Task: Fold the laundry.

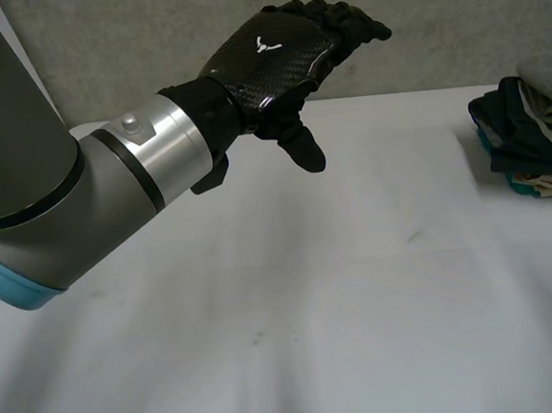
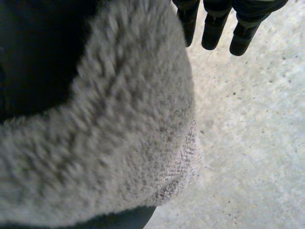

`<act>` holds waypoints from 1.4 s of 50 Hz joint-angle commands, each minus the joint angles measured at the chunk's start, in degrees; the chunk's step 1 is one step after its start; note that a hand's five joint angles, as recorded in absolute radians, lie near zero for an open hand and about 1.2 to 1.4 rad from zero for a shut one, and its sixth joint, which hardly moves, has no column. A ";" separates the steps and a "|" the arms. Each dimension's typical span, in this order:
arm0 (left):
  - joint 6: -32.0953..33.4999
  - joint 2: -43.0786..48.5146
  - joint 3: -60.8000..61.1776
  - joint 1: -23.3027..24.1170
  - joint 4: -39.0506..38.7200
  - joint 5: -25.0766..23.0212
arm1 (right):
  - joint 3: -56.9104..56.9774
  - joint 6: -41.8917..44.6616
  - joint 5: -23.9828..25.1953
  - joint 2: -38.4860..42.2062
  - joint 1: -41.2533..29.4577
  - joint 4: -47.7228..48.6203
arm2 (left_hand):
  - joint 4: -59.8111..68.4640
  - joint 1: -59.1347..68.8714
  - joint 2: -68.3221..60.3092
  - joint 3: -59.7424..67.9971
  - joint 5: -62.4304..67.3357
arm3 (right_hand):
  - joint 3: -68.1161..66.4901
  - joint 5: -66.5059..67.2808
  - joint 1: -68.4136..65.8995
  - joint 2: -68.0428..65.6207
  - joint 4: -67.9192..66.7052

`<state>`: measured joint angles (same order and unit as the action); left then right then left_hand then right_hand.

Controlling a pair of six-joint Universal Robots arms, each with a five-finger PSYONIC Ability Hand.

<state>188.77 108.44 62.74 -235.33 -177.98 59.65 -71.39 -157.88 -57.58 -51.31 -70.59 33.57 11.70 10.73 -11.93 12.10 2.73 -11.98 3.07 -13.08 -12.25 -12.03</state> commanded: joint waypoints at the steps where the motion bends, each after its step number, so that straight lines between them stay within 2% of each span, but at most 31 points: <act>1: -0.33 -0.60 0.19 0.31 0.00 0.03 | -7.44 -6.12 -1.57 -13.54 0.63 -8.42 | -1.70 -0.73 1.93 -2.10 -2.73 | 1.98 -3.07 3.08 2.25 2.03; 3: -0.42 -0.60 0.36 0.40 0.00 0.03 | -8.23 -6.48 -3.32 -16.00 1.85 -11.84 | -1.70 -0.73 1.93 -2.10 -2.73 | 1.98 -3.07 3.08 2.25 2.03; 8: -0.51 -0.69 0.80 1.10 0.18 0.12 | -7.19 -4.73 -17.53 -23.03 11.06 -27.55 | -1.70 -0.73 1.93 -2.10 -2.73 | 1.98 -3.07 3.08 2.25 2.03; 12: -0.51 -0.69 0.54 1.36 0.09 0.12 | -4.55 1.75 -22.75 -24.09 13.63 -30.06 | -1.70 -0.73 1.93 -2.10 -2.73 | 1.98 -3.07 3.08 2.25 2.03; 15: -0.68 -1.04 -0.51 1.36 -0.26 0.29 | -3.84 4.85 -22.76 -24.27 13.20 -26.21 | -1.65 -0.69 1.88 -2.06 -2.69 | 1.98 -3.07 3.08 2.25 2.03; 19: -3.32 -2.09 -3.15 1.10 -1.32 3.97 | -5.68 4.16 -21.79 -28.39 8.91 -16.37 | -1.65 -0.69 1.88 -2.06 -2.69 | 1.98 -3.07 3.08 2.25 2.03; 23: -6.31 -4.29 -4.29 0.14 -2.19 11.79 | -12.43 -4.33 -18.29 -33.75 2.32 -5.57 | -1.70 -0.73 1.93 -2.10 -2.73 | 1.98 -3.07 3.08 2.25 2.03; 24: -6.57 -5.42 -4.12 -0.65 -2.54 15.63 | -13.67 -6.19 -17.40 -34.72 1.52 -4.49 | -1.70 -0.73 1.93 -2.10 -2.73 | 1.98 -3.07 3.08 2.25 2.03; 25: -6.49 -6.04 -3.86 -1.35 -2.72 17.50 | -14.73 -8.13 -16.79 -35.51 0.64 -3.44 | -1.70 -0.73 1.93 -2.10 -2.73 | 1.98 -3.07 3.08 2.25 2.03; 28: -6.31 -7.45 -1.76 -5.03 -2.55 23.12 | -19.13 -14.90 -13.36 -37.63 -4.54 -2.55 | -1.66 -0.69 1.88 -2.06 -2.69 | 1.98 -3.07 3.08 2.25 2.03; 32: -5.70 -9.65 4.03 -9.34 -1.85 27.35 | -23.17 -19.48 -11.68 -37.46 -11.92 -4.04 | -1.49 -0.52 1.71 -1.89 -2.52 | 1.98 -3.07 3.08 2.25 2.03; 41: -1.04 -14.84 24.26 -11.03 -5.35 27.71 | -28.98 -19.14 -11.77 -36.58 -23.35 -8.08 | -1.70 -0.73 1.93 -2.10 -2.73 | 1.98 -3.07 3.08 2.25 2.03; 50: 3.18 -19.76 33.06 -12.43 -8.79 27.89 | -29.16 -16.15 -12.30 -38.16 -25.74 -12.82 | -1.70 -0.73 1.93 -2.10 -2.73 | 1.98 -3.07 3.08 2.25 2.03; 54: 3.80 -21.78 33.24 -16.47 -7.65 27.54 | -28.80 -15.18 -12.47 -37.46 -25.74 -14.32 | -1.70 -0.73 1.93 -2.10 -2.73 | 1.98 -3.07 3.08 2.25 2.03; 58: 4.85 -22.57 32.97 -21.13 -2.12 27.54 | -29.33 -13.07 -12.47 -36.58 -25.91 -14.32 | -1.70 -0.73 1.93 -2.10 -2.73 | 1.98 -3.07 3.08 2.25 2.03; 62: 11.78 -22.14 32.80 -26.57 5.79 27.54 | -29.16 -9.39 -12.65 -32.99 -26.00 -14.68 | -1.70 -0.73 1.93 -2.10 -2.73 | 1.98 -3.07 3.08 2.25 2.03; 63: 15.62 -21.96 33.75 -29.28 8.15 27.54 | -29.15 -8.86 -12.74 -32.36 -26.00 -14.68 | -1.70 -0.73 1.93 -2.10 -2.73 | 1.98 -3.07 3.08 2.25 2.03; 70: 28.47 -19.07 41.57 -37.64 7.22 27.63 | -28.72 -6.04 -12.74 -27.89 -27.93 -14.68 | -1.70 -0.73 1.93 -2.10 -2.73 | 1.98 -3.07 3.08 2.25 2.03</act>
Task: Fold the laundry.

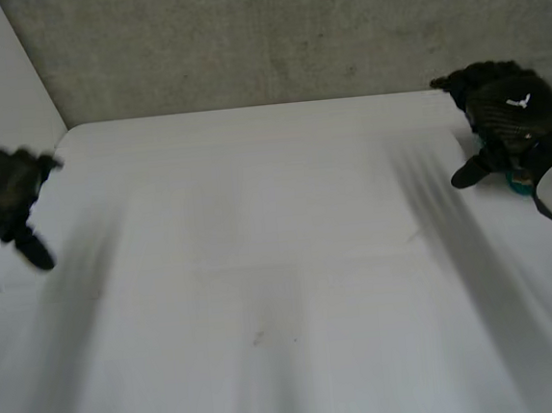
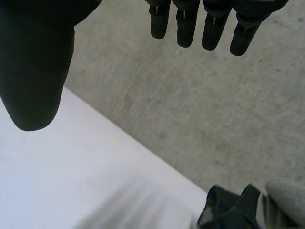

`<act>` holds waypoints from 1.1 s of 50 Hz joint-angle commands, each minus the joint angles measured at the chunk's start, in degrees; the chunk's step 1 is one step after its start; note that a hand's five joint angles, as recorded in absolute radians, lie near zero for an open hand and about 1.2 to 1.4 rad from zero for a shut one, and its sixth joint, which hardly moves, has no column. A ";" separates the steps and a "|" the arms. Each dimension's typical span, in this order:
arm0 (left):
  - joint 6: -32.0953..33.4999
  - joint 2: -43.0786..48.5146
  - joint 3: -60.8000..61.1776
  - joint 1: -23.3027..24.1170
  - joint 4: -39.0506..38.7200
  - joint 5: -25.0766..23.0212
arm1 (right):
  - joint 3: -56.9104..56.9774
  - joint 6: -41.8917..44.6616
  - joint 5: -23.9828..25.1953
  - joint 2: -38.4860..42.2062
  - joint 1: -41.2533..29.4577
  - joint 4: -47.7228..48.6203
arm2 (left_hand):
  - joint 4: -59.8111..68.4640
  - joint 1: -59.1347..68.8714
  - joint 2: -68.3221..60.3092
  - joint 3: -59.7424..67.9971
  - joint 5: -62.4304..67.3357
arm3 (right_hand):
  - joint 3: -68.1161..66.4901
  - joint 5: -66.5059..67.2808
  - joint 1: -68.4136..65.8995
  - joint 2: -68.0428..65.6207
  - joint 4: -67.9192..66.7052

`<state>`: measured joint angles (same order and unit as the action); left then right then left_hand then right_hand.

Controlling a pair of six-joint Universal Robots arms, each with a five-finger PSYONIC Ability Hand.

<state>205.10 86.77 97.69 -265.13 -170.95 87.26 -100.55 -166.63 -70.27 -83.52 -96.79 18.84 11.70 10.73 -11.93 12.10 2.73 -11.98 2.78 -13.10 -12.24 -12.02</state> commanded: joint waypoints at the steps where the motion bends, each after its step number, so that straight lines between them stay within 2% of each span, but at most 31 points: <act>1: 13.21 3.14 7.42 -8.99 -0.61 0.02 | 0.44 2.89 -0.05 4.85 -2.00 0.14 | -1.70 -0.73 1.93 -2.10 -2.73 | 1.98 -2.78 3.10 2.24 2.02; 7: 18.22 5.08 12.52 -15.41 -6.32 -0.33 | 0.79 4.55 0.04 7.75 -3.84 0.32 | -1.70 -0.73 1.93 -2.10 -2.73 | 1.98 -2.78 3.10 2.24 2.02; 15: 19.11 6.30 13.76 -20.95 -16.16 -9.02 | 0.79 5.44 0.04 9.07 -4.55 0.32 | -1.70 -0.73 1.93 -2.10 -2.73 | 1.98 -2.78 3.10 2.24 2.02; 21: 20.25 10.26 11.91 -21.30 -15.56 -10.61 | 0.71 5.44 0.13 9.52 -4.55 0.41 | -1.70 -0.73 1.93 -2.10 -2.73 | 1.98 -2.78 3.10 2.24 2.02; 25: 22.27 12.45 9.11 -19.29 -15.82 -10.79 | 0.79 5.44 0.13 9.60 -4.55 0.40 | -1.70 -0.73 1.93 -2.10 -2.73 | 1.98 -2.78 3.10 2.24 2.02; 27: 23.32 15.26 5.95 -16.57 -16.17 -10.79 | 0.71 5.44 0.13 9.69 -4.55 0.41 | -1.70 -0.73 1.93 -2.10 -2.73 | 1.98 -2.78 3.10 2.24 2.02; 30: 23.76 20.52 -0.80 -13.23 -16.17 -9.65 | 0.71 5.44 0.13 9.69 -4.38 0.41 | -1.70 -0.73 1.93 -2.10 -2.73 | 1.98 -2.78 3.10 2.24 2.02; 36: 23.41 28.97 -12.24 -9.88 -16.08 -6.76 | 0.44 5.44 0.13 9.69 -4.38 0.49 | -1.70 -0.73 1.93 -2.10 -2.73 | 1.98 -2.78 3.10 2.24 2.02; 44: 20.70 41.27 -31.13 -4.78 -15.73 4.66 | 0.79 5.44 -3.47 9.43 -3.85 0.67 | -1.70 -0.73 1.93 -2.10 -2.73 | 1.98 -2.78 3.10 2.24 2.02; 48: 19.03 44.44 -35.97 -4.17 -15.47 7.13 | 0.97 5.17 -5.32 9.34 -3.85 1.02 | -1.70 -0.73 1.93 -2.10 -2.73 | 1.98 -2.78 3.10 2.24 2.02; 55: 13.67 44.89 -38.53 -1.89 -12.40 9.95 | 1.85 5.09 -7.78 8.55 -3.76 1.90 | -1.70 -0.73 1.93 -2.10 -2.73 | 1.98 -2.78 3.10 2.24 2.02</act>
<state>223.22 131.43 61.07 -268.71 -185.95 95.06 -99.51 -161.47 -76.13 -74.40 -100.62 20.20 11.70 10.76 -11.93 12.11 2.73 -11.98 2.78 -13.10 -12.24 -12.02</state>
